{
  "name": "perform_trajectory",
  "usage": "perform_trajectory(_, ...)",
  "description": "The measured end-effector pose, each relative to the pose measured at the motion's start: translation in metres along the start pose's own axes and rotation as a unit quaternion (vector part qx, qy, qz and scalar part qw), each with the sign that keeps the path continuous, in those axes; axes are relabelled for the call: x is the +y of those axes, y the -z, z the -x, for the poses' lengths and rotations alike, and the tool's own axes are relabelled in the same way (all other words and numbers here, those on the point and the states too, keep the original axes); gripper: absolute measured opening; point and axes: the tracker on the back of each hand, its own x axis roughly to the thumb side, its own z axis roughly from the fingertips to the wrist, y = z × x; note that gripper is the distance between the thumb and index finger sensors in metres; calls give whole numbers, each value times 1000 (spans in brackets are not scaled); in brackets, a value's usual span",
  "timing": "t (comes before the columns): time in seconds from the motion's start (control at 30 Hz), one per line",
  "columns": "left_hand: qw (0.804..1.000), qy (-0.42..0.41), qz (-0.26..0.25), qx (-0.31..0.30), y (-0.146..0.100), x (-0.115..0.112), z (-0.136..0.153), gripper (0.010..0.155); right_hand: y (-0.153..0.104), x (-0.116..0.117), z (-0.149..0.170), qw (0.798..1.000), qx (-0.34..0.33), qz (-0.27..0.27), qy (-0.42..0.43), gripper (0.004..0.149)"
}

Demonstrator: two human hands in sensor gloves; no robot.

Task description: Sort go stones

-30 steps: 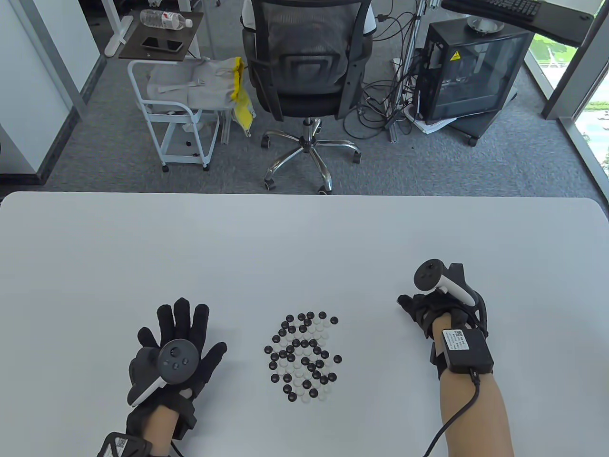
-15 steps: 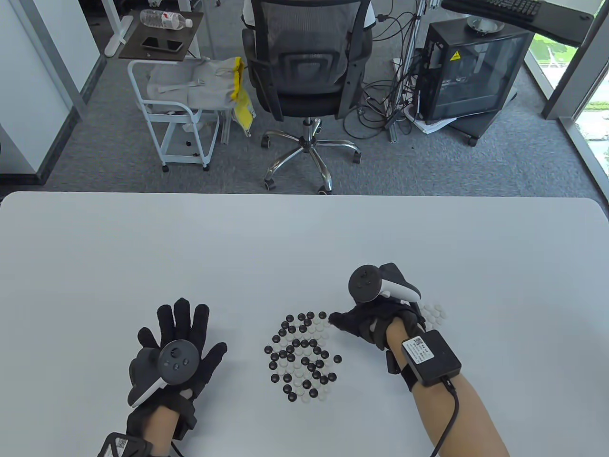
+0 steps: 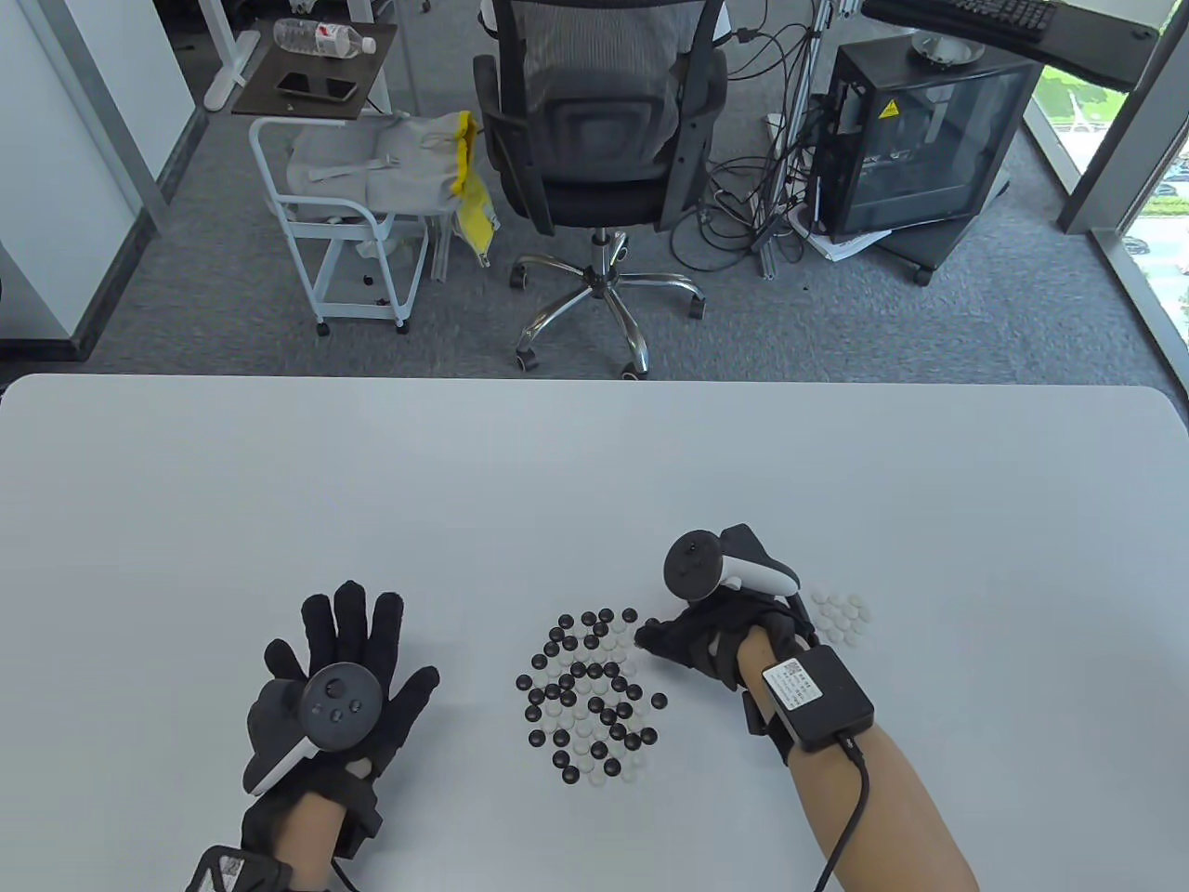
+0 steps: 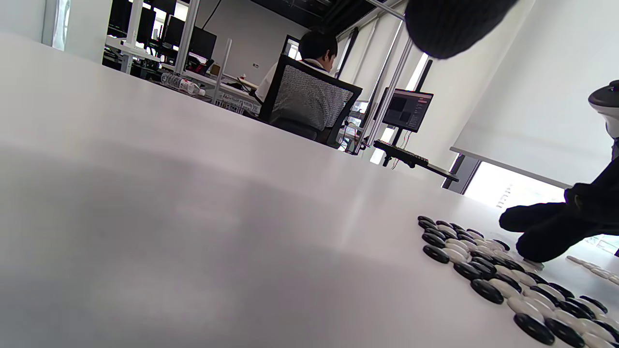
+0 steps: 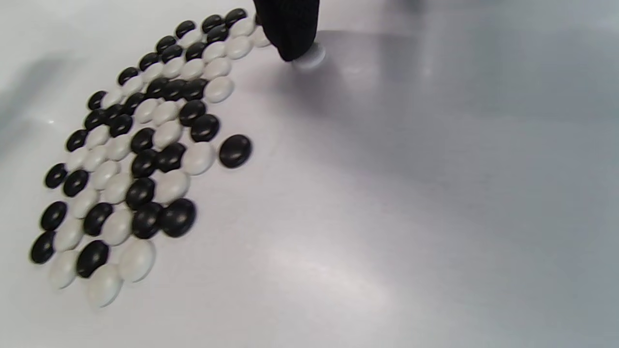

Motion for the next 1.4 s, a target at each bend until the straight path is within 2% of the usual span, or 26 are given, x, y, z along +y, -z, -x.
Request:
perform_trajectory(0.13,1000,3,2,-1,0,0,-1,84,-17,-11,46,996,89,29,6,69)
perform_trajectory(0.27,1000,5,3,0,0,0,-1,84,-31,-12,77,989,135,50,20,70)
perform_trajectory(0.47,1000,10,8,2,1,-2,-3,84,-42,-11,98,983,168,71,20,71)
perform_trajectory(0.67,1000,11,9,2,1,-2,-4,84,-45,-12,107,981,173,83,39,72)
perform_trajectory(0.8,1000,9,8,3,2,-1,-4,84,-44,-16,93,985,145,94,31,72)
perform_trajectory(0.9,1000,9,9,3,2,-1,-4,84,-38,-18,68,992,83,91,32,71)
perform_trajectory(1.1,1000,13,9,2,2,-1,-5,84,-16,-9,8,998,-25,50,20,70)
perform_trajectory(1.27,1000,10,6,1,1,0,-4,84,3,3,-25,998,-61,28,-4,70)
perform_trajectory(1.4,1000,4,0,0,-1,1,-3,84,13,9,-35,998,-64,3,-12,72)
